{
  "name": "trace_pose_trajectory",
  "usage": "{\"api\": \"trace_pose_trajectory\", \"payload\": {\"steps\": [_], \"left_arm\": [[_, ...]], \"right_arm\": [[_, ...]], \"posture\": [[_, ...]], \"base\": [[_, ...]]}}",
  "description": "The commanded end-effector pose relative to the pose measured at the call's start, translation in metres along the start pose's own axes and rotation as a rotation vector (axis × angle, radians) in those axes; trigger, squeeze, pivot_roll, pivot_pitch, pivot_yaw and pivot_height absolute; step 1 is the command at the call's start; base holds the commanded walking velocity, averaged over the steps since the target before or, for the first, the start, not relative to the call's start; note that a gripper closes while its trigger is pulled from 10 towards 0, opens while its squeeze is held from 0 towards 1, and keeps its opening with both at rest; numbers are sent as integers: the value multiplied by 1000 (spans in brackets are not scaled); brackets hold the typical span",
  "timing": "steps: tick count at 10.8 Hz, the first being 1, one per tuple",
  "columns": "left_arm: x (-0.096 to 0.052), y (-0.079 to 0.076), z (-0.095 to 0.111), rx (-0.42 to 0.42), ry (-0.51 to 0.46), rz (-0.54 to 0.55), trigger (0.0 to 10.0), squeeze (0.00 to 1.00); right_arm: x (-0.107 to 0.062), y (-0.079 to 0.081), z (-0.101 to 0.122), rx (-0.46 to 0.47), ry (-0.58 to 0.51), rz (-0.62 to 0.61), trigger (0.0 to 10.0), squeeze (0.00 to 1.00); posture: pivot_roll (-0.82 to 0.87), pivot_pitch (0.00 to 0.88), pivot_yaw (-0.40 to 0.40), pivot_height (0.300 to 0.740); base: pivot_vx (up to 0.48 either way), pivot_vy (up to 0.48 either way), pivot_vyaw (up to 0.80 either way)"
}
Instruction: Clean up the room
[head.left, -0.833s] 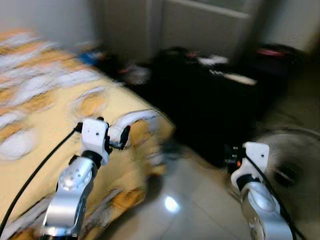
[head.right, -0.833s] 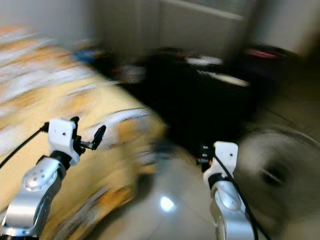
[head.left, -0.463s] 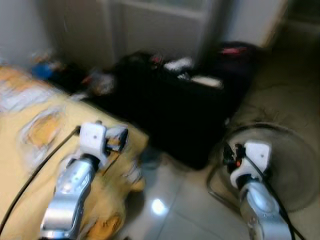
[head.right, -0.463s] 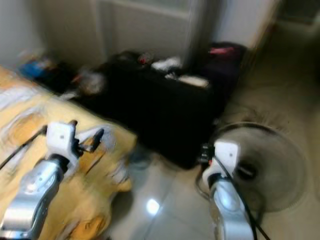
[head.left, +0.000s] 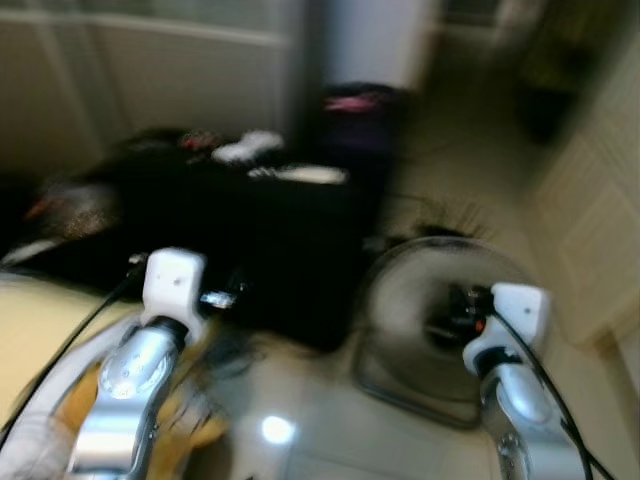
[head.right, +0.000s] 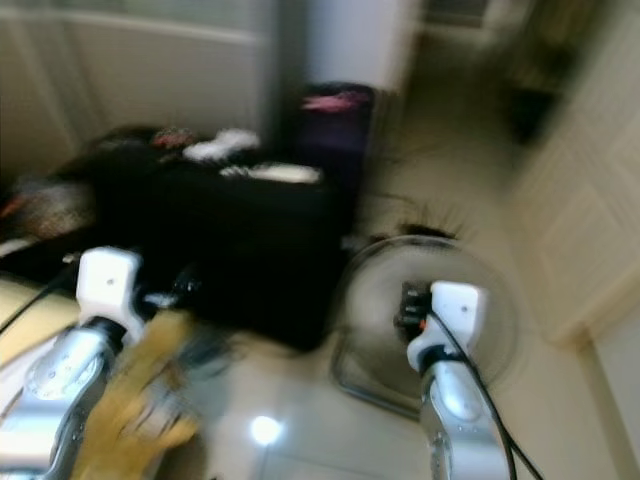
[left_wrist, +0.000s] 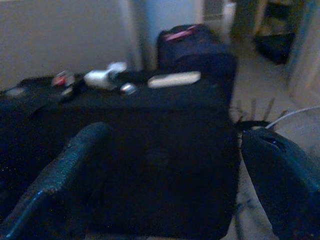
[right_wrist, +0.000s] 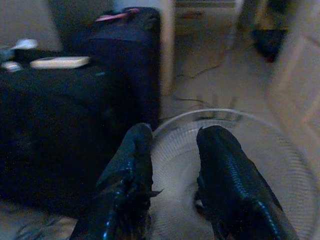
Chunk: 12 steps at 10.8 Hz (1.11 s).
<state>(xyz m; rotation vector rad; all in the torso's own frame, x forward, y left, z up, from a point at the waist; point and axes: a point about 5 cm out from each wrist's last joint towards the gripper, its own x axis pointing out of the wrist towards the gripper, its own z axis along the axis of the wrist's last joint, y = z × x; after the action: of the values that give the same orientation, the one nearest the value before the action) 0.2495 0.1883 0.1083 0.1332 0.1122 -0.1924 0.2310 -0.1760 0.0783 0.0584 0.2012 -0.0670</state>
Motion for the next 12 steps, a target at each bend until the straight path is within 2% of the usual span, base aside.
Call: {"api": "trace_pose_trajectory", "payload": {"steps": [1, 3, 4, 6, 7, 10, 12], "left_arm": [[-1, -4, 4, -21, -24, -7, 10000, 0], [-9, 1, 1, -18, -29, 56, 10000, 0], [-20, 9, 1, -20, -48, 126, 10000, 0], [-29, 12, 1, 9, -40, 138, 10000, 0], [-36, 10, -1, 31, -19, 132, 10000, 0], [-34, 7, -1, 26, -16, 122, 10000, 0], [-36, 6, -1, 42, -3, 113, 10000, 0]], "right_arm": [[-1, -9, 3, -14, -19, -28, 10000, 0], [0, -10, 8, -37, -37, -24, 10000, 0], [0, -6, 15, -55, -71, 36, 10000, 0], [2, -4, 17, -73, -68, 69, 10000, 0], [4, -2, 16, -124, -72, 98, 10000, 0], [5, -4, 10, -126, -39, 95, 10000, 0], [7, -6, 12, -103, -74, 94, 10000, 0]], "posture": [[-62, 0, 30, 740], [-63, 0, 29, 740], [-55, 0, 24, 740], [-38, 0, 16, 740], [-30, 0, 12, 740], [-21, 0, 12, 740], [-9, 0, 10, 740]], "base": [[307, 0, -781], [148, 0, -759], [0, 0, 0], [0, 0, 0], [0, 0, 0], [0, 0, 0], [0, 0, 0]]}}
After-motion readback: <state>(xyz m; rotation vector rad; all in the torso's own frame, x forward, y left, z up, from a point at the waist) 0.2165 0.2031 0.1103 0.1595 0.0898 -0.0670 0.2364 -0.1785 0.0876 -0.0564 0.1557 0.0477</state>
